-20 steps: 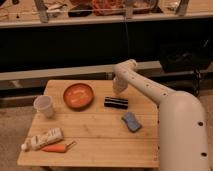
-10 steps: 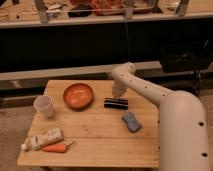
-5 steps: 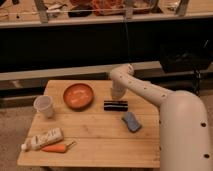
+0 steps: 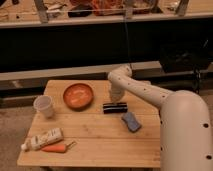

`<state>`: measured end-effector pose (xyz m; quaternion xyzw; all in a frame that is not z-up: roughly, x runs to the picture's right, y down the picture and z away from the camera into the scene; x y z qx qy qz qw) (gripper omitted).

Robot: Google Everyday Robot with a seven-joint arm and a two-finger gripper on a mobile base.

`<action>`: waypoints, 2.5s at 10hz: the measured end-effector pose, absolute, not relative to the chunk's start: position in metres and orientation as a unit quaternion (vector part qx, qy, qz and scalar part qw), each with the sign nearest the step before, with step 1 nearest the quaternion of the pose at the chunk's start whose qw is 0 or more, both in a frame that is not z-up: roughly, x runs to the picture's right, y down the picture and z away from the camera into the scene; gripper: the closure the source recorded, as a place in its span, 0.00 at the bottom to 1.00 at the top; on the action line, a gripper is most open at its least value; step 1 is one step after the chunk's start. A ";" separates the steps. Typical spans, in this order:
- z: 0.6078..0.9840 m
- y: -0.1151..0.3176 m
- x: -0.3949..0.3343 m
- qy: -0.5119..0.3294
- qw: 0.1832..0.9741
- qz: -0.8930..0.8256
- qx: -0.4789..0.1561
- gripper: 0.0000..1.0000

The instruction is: Push the eraser across the table

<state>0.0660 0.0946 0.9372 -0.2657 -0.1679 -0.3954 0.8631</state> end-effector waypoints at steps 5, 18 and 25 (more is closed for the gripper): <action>0.932 0.101 0.060 -0.172 0.857 -0.404 -0.269 1.00; 0.909 0.136 0.049 -0.187 0.832 -0.437 -0.284 1.00; 0.876 0.181 0.040 -0.209 0.805 -0.470 -0.295 1.00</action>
